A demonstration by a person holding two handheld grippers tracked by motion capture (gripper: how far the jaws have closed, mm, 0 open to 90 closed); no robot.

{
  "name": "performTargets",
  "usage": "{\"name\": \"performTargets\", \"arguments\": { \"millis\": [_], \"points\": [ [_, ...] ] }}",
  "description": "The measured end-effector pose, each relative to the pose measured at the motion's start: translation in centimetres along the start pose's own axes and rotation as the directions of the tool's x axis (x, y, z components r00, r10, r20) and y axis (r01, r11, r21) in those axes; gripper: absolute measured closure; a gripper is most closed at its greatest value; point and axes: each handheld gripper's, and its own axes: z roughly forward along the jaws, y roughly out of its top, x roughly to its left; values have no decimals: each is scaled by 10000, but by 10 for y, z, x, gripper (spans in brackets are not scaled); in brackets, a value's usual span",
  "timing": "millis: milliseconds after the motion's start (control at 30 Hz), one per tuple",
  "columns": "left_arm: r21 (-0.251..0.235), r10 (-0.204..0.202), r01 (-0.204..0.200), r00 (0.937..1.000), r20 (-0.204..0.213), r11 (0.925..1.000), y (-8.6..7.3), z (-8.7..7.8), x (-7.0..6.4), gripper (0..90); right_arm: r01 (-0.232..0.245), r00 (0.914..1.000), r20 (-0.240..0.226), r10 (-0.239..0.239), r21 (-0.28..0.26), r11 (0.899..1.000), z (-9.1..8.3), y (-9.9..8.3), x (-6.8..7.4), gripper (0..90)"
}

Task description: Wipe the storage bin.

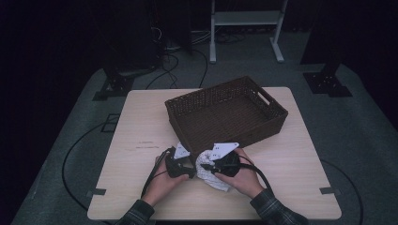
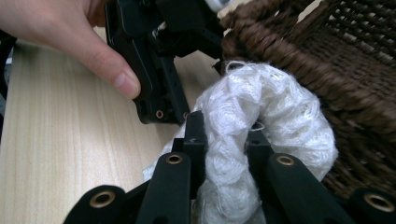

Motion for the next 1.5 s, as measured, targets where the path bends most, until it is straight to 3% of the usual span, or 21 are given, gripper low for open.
{"name": "performTargets", "arguments": {
  "millis": [333,467,633,1100,1367,1500],
  "points": [
    [0,15,-15,10000,-2,10000,0,0,0,237,-44,9999,145,54,-695,9976,-18,7,2,766],
    [-42,-37,37,10000,-2,10000,0,0,0,237,-130,9992,354,172,-1144,9934,-33,9,-1,765],
    [-39,-32,32,10000,-1,10000,0,0,0,237,-397,9980,442,453,-1191,9921,-43,5,-6,764],
    [-37,-55,55,10000,11,10000,0,0,0,236,-1117,9891,841,1211,-1089,9878,-66,-28,-18,762],
    [-100,-92,92,10000,27,9999,0,0,0,237,-1696,9792,947,1793,-1028,9801,-75,-49,-26,761],
    [-143,-136,137,9999,46,9998,0,1,0,237,-2138,9697,989,2234,-996,9718,-81,-65,-27,760]
  ]
}}
